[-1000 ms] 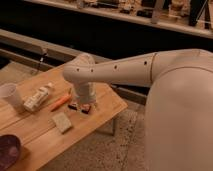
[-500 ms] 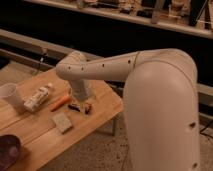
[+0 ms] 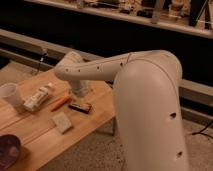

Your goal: Place the eraser in the ceramic cup

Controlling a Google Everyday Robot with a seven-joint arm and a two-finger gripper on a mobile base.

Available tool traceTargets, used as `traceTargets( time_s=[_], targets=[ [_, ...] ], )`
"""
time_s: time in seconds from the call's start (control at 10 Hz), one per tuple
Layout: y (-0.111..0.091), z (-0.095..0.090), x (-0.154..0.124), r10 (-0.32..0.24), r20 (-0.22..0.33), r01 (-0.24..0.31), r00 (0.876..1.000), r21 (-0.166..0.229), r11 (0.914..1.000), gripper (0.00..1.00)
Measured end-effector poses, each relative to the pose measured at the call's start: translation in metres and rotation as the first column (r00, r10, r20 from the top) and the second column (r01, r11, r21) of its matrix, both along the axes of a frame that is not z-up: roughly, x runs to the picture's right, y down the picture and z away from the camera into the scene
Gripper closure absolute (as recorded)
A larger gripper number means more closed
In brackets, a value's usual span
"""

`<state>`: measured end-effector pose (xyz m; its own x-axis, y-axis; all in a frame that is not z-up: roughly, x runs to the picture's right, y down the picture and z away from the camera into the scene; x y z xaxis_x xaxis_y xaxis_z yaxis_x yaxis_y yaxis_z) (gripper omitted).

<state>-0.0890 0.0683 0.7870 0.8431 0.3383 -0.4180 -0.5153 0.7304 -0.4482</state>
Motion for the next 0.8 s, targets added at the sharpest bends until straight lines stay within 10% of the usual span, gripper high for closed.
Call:
traceTargets(
  time_s=[0.5,0.8],
  targets=[
    [0.026,0.006,0.004,0.131,0.109,-0.115,0.985,-0.142,0.9832,0.35],
    [0.036,0.015,0.011,0.061,0.107,-0.043,0.992,-0.168,0.9849,0.35]
  ],
)
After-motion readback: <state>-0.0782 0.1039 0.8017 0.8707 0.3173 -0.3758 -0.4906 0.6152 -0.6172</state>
